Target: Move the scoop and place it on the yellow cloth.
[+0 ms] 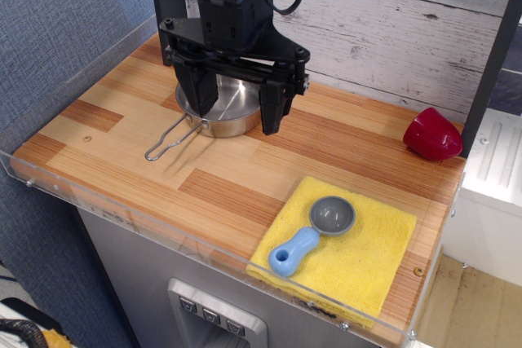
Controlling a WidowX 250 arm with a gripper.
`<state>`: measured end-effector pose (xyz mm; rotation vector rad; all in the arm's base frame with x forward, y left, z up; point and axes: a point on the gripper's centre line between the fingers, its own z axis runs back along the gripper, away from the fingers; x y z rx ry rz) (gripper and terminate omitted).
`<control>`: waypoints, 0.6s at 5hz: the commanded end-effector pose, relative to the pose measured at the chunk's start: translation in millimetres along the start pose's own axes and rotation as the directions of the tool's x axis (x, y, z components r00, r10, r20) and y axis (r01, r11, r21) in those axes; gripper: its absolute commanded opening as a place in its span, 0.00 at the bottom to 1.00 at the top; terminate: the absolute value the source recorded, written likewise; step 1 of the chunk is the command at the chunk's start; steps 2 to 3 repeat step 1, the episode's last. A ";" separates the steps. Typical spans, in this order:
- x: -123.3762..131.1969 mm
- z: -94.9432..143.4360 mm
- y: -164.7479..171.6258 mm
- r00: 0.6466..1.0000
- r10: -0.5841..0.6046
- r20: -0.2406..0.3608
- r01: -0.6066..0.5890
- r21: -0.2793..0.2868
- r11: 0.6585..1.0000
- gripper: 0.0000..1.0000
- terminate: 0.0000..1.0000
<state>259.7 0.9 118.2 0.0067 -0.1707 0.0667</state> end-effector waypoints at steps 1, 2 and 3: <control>-9.0 13.9 2.6 0.999 0.002 0.041 -0.002 -0.002 1.000 1.00 1.00; -9.0 13.9 2.6 0.999 0.002 0.041 -0.002 -0.002 1.000 1.00 1.00; -9.0 13.9 2.6 0.999 0.002 0.041 -0.002 -0.002 1.000 1.00 1.00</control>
